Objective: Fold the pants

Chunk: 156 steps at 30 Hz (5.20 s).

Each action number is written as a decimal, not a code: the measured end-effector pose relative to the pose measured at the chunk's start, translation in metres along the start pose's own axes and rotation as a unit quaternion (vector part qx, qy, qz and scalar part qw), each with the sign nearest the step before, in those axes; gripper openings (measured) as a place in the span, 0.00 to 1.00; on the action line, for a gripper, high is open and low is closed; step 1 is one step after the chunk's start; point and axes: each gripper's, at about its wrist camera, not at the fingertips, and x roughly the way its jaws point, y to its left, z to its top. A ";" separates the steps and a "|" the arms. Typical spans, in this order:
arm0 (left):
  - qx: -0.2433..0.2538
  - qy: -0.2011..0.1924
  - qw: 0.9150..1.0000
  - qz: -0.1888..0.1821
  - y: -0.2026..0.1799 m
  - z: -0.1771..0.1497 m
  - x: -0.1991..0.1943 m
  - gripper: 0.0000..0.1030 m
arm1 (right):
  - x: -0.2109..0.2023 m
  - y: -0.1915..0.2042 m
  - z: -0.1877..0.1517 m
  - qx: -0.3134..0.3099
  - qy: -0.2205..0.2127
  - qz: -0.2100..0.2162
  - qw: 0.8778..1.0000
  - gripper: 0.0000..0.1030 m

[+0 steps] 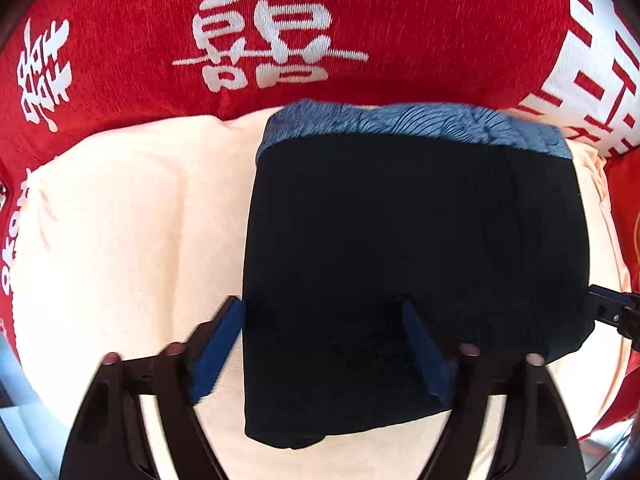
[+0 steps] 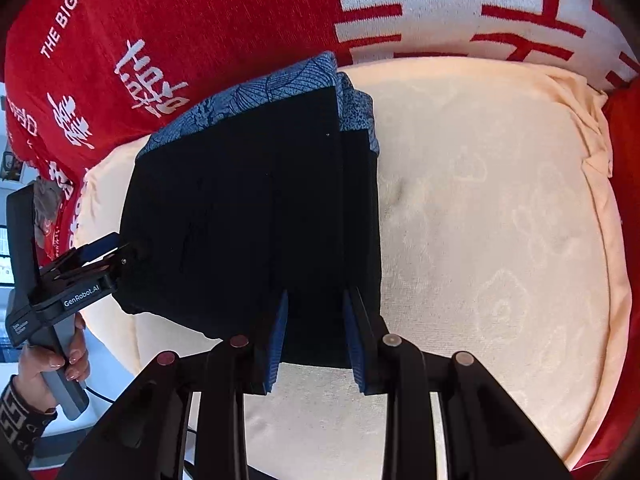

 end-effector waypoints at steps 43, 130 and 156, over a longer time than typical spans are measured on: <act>-0.052 0.021 0.959 -0.276 0.052 0.048 0.053 0.67 | 0.061 -0.069 0.056 0.082 0.063 0.303 0.947 0.48; 0.035 0.019 0.999 0.031 0.022 -0.199 -0.183 1.00 | -0.106 0.127 -0.182 0.043 -0.026 -0.127 0.991 1.00; 0.026 0.002 0.999 0.036 0.032 -0.197 -0.211 1.00 | -0.126 0.168 -0.185 0.011 -0.050 -0.154 0.987 1.00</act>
